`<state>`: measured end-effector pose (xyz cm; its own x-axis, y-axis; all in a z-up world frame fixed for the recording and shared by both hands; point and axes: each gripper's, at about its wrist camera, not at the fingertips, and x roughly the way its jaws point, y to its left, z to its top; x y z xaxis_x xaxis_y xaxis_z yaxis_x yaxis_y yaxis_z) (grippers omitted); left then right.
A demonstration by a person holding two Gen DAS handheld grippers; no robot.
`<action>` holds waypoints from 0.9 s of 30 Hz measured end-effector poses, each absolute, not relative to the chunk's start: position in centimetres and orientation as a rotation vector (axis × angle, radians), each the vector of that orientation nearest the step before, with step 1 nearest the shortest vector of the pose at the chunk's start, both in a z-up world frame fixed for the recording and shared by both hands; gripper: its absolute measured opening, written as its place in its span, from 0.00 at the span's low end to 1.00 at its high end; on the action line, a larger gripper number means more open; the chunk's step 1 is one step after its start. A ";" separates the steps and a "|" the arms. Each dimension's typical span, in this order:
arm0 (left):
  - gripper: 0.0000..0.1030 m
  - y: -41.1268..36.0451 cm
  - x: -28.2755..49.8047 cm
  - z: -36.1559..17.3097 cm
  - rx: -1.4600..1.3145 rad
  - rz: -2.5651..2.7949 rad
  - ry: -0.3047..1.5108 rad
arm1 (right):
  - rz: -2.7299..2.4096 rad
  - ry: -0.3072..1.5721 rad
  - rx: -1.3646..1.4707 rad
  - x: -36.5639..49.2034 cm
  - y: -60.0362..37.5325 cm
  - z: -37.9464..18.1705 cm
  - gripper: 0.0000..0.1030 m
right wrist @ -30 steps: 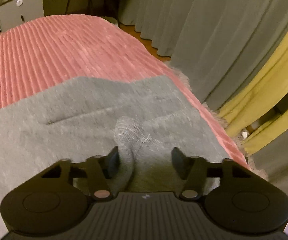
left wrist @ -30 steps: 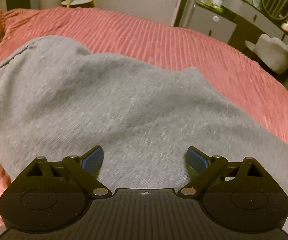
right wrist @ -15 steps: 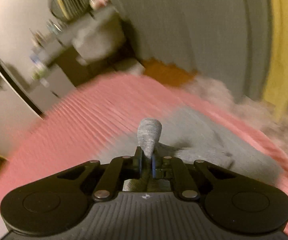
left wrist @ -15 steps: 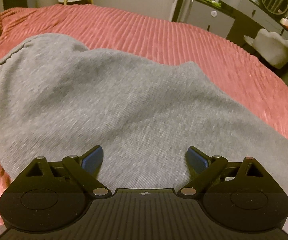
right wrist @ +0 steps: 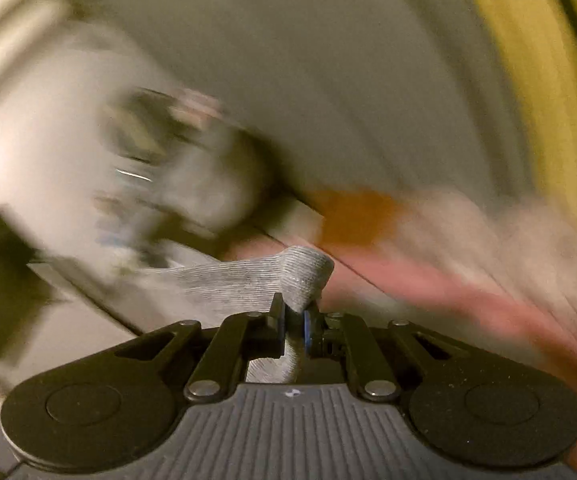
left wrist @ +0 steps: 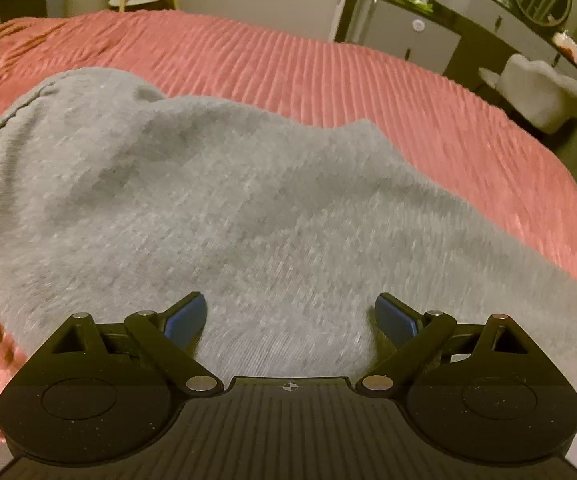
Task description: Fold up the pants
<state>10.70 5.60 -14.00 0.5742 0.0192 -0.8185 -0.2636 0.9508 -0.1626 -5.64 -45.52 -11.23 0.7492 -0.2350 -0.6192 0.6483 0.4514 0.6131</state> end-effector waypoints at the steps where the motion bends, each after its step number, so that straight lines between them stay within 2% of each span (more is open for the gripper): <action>1: 0.93 5.6 10.8 -14.1 -0.280 0.169 0.955 | -0.624 0.560 0.965 -6.0 -45.9 -13.5 0.08; 3: 0.93 5.6 10.9 -14.2 -0.276 0.176 0.962 | -0.646 0.600 0.955 -6.6 -45.8 -15.9 0.08; 10: 0.93 5.7 10.8 -14.3 -0.282 0.188 0.973 | -0.630 0.542 0.914 -6.8 -45.2 -13.2 0.08; 15: 0.93 5.7 10.9 -14.3 -0.277 0.185 0.982 | -0.691 0.646 0.852 -6.5 -45.0 -14.6 0.08; 21: 0.93 5.9 10.9 -14.4 -0.289 0.184 0.984 | -0.671 0.561 0.920 -8.5 -45.3 -14.2 0.09; 23: 0.93 5.8 10.9 -14.4 -0.282 0.185 0.984 | -0.653 0.597 0.923 -7.9 -45.4 -14.5 0.14; 24: 0.93 5.7 10.9 -14.4 -0.280 0.184 0.984 | -0.645 0.611 0.935 -7.4 -45.6 -14.8 0.23; 27: 0.93 5.7 10.8 -14.4 -0.280 0.183 0.986 | -0.623 0.610 0.949 -6.3 -45.6 -15.1 0.32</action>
